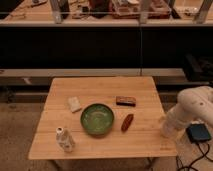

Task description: Move the arm in a circular motion

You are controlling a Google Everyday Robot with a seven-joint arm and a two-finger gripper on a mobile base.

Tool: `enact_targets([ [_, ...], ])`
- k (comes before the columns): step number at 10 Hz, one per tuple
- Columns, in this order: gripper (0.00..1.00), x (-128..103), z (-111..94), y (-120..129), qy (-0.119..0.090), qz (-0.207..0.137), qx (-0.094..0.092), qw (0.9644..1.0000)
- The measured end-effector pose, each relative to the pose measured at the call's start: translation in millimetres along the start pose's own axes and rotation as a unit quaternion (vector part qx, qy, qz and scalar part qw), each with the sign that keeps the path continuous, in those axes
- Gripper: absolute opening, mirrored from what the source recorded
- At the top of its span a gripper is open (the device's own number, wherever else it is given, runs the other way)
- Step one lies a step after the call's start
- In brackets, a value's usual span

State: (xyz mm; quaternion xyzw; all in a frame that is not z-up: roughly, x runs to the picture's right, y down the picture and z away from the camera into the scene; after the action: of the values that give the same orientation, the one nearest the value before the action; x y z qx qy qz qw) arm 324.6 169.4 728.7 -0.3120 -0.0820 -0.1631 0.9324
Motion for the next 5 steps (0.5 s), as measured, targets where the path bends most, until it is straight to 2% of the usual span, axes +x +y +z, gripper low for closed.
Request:
enact_targets([
  [1,0.65,8.2,0.1,-42.1,0.013,0.02,0.004,0.9997],
  [2,0.65,-1.1,-0.2,-102.9,0.022,0.029,0.014,0.9992],
  [3,0.65,-16.3,-2.0,-141.7,0.021,0.027,0.022,0.9992],
  [4,0.65,-41.3,-4.4,-188.3,0.019,0.019,0.031,0.9992],
  [5,0.65,-85.9,-8.2,-238.4,0.008,-0.01,0.044,0.999],
])
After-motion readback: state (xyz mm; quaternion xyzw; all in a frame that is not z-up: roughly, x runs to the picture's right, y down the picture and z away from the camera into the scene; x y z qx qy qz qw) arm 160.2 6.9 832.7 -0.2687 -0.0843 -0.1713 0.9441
